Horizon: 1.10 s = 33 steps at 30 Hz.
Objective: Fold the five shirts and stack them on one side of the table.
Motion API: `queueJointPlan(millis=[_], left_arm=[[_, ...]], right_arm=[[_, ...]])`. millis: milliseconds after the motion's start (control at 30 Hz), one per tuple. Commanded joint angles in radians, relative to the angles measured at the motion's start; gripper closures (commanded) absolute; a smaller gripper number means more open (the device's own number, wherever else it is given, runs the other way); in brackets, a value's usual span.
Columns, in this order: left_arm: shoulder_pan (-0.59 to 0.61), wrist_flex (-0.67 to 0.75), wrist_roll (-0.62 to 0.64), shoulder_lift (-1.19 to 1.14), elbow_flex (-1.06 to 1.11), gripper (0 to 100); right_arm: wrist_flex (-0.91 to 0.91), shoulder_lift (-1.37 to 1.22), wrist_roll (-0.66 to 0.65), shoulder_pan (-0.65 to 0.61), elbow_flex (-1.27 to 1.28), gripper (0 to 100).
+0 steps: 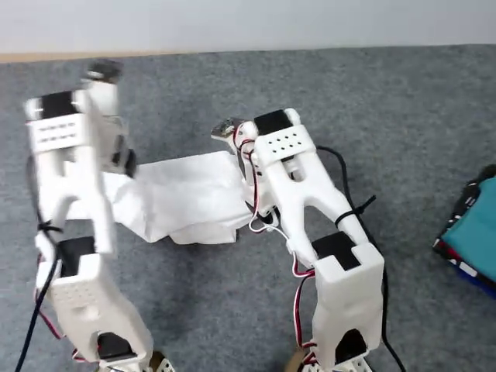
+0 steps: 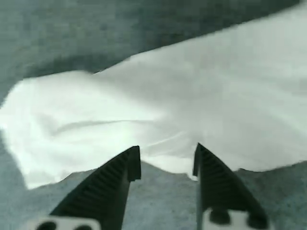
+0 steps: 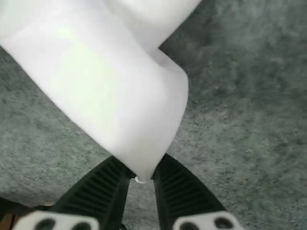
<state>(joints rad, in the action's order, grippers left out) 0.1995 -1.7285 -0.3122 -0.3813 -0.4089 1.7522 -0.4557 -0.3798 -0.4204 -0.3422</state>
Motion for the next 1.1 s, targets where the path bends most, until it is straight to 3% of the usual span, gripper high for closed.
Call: queueJointPlan(millis=[0,167,467,733,900,1067], left_arm=[[-0.074,-0.026,-0.011,0.052,0.004,78],[-0.087,-0.021,-0.077,0.049,0.007,75],[0.005,0.069,-0.166,-0.011,0.002,75],[0.026,0.077,-0.176,-0.115,0.001,79],[0.025,0.097,-0.176,-0.123,-0.001,84],[0.023,0.089,-0.206,-0.115,-0.01,98]], right_arm=[[0.042,0.073,-0.009,0.021,-0.043,98.7],[0.042,0.076,-0.008,0.016,-0.043,98.7],[0.042,0.077,-0.006,0.016,-0.043,98.7],[0.042,0.077,-0.006,0.021,-0.043,98.7],[0.042,0.077,-0.006,0.021,-0.043,98.7],[0.042,0.081,-0.006,0.021,-0.046,98.7]])
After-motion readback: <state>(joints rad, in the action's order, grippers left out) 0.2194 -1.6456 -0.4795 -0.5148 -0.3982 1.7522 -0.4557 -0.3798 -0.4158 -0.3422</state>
